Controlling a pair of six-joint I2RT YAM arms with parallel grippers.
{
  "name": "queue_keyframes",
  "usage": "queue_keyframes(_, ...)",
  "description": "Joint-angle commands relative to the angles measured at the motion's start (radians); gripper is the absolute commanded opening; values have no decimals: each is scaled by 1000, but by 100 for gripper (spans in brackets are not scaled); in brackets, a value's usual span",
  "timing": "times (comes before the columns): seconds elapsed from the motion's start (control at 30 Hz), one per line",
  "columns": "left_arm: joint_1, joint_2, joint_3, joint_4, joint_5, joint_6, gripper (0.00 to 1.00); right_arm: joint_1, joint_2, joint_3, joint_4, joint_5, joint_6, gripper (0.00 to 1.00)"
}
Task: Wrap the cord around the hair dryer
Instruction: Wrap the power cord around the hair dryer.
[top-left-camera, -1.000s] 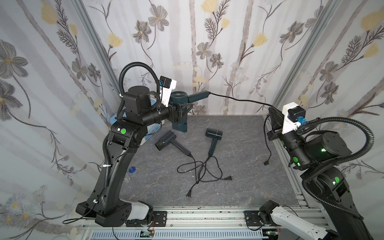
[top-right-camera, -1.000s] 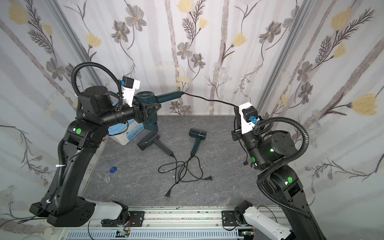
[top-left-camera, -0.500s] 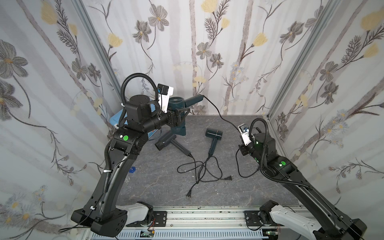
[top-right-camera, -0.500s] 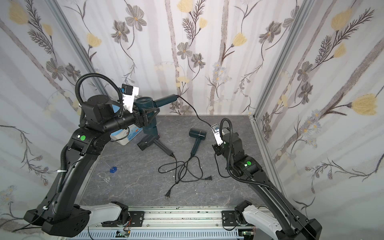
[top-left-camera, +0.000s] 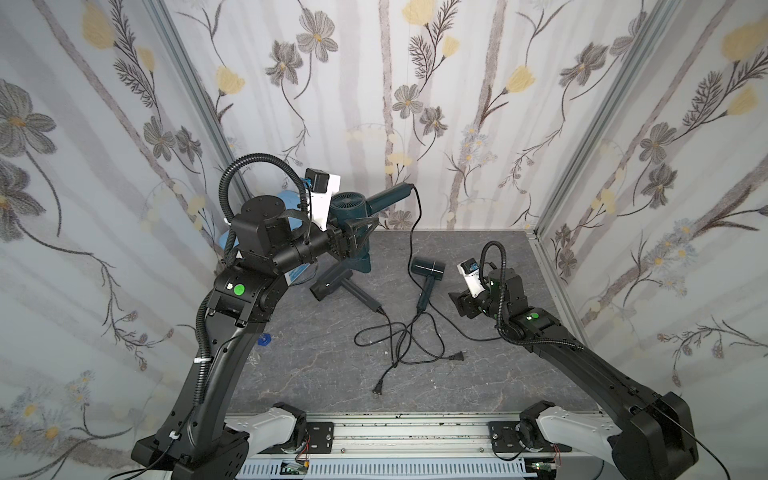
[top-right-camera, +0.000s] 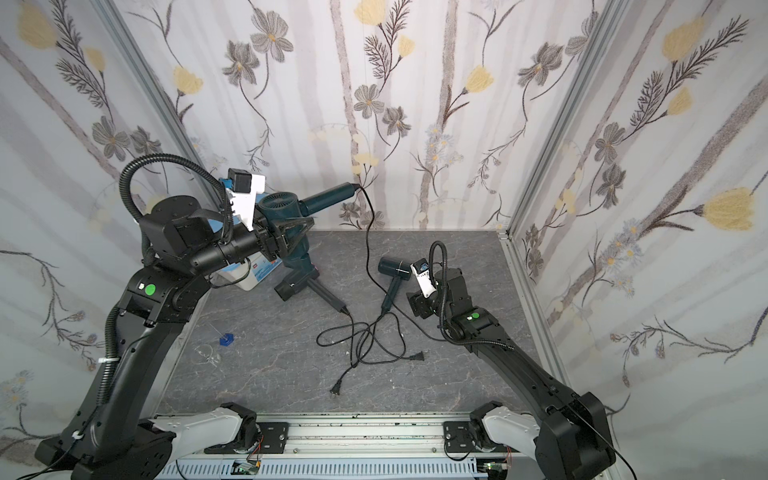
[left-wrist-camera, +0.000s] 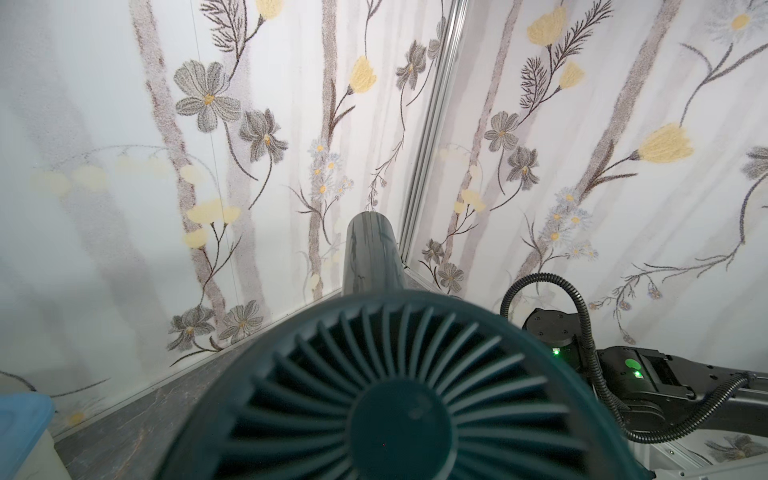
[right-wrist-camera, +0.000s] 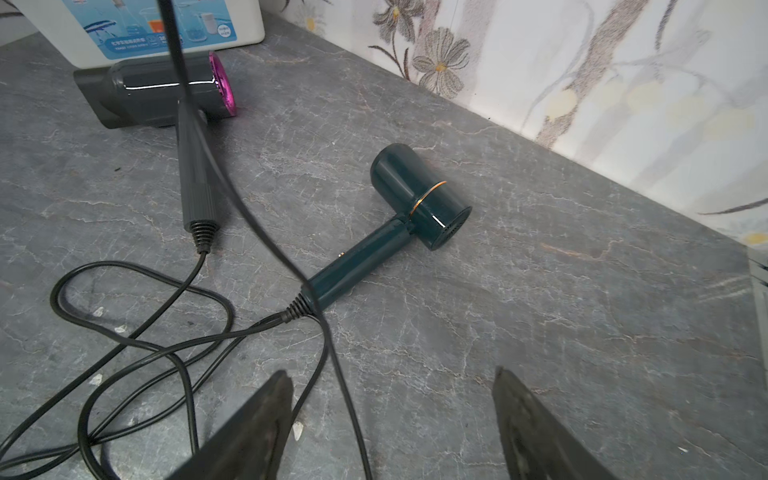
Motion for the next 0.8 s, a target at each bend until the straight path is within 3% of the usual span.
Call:
queue_keyframes(0.0,0,-4,23,53,0,28,0,-1,54,-3,63,-125,5,78)
queue_keyframes(0.17,1,13,54,46,-1,40,0,4,163,15,44,-217,-19,78)
queue_keyframes(0.37,0,23,82,39,4,43,0,6,320,74,22,-75,-27,75)
queue_keyframes(0.47,0,24,86,37,6,42,0,7,394,121,10,-73,-38,72)
queue_keyframes(0.77,1,29,98,32,8,44,0,10,514,181,-22,-90,-29,52)
